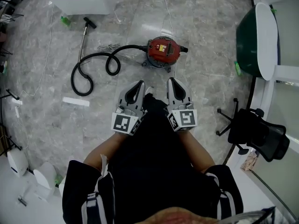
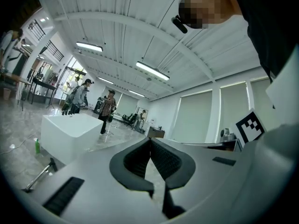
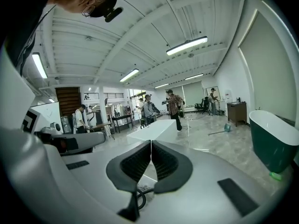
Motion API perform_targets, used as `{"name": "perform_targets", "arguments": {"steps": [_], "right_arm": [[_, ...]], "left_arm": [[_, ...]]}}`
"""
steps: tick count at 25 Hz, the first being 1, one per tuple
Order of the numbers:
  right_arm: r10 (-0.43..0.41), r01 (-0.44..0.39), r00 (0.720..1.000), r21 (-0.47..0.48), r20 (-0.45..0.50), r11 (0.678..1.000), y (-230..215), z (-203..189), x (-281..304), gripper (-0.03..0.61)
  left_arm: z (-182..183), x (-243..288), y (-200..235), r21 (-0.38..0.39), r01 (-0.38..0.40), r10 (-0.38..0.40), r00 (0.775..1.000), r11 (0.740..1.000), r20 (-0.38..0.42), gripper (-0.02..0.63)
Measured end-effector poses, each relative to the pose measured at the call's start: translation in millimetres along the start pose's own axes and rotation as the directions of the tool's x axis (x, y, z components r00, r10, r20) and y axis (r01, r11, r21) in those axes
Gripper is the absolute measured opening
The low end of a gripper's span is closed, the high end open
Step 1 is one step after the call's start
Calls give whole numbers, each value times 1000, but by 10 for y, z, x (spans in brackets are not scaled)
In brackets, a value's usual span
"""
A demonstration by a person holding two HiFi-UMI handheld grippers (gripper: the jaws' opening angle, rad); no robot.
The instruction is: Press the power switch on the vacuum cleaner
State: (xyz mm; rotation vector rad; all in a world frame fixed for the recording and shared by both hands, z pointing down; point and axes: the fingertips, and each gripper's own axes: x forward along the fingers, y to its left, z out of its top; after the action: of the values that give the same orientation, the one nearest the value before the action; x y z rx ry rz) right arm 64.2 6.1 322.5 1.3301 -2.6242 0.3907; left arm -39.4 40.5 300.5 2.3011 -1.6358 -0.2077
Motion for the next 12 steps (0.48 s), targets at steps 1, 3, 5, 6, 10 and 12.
{"name": "perform_targets", "arguments": {"steps": [1, 3, 5, 6, 10, 12], "right_arm": [[3, -3, 1000, 1, -9, 1000, -52, -20, 31, 20], [9, -9, 1000, -3, -30, 1000, -164, -71, 104, 20], [15, -15, 999, -3, -52, 1000, -275, -126, 195, 20], [18, -18, 998, -1, -63, 1000, -326, -153, 248, 20], [56, -57, 994, -8, -94, 998, -495, -251, 455, 20], [82, -86, 992, -33, -100, 996, -567, -282, 540, 20]], "left_arm": [[-27, 49, -15, 2, -2, 2, 1000, 1000, -6, 20], [-75, 152, -44, 8, -8, 8, 1000, 1000, -13, 20], [-123, 253, -66, 17, -15, 16, 1000, 1000, -21, 20], [-145, 302, -70, 21, -18, 18, 1000, 1000, -25, 20], [-217, 474, -62, 37, -38, 40, 998, 999, -42, 20], [-234, 542, -63, 41, -56, 58, 997, 998, -48, 20]]}}
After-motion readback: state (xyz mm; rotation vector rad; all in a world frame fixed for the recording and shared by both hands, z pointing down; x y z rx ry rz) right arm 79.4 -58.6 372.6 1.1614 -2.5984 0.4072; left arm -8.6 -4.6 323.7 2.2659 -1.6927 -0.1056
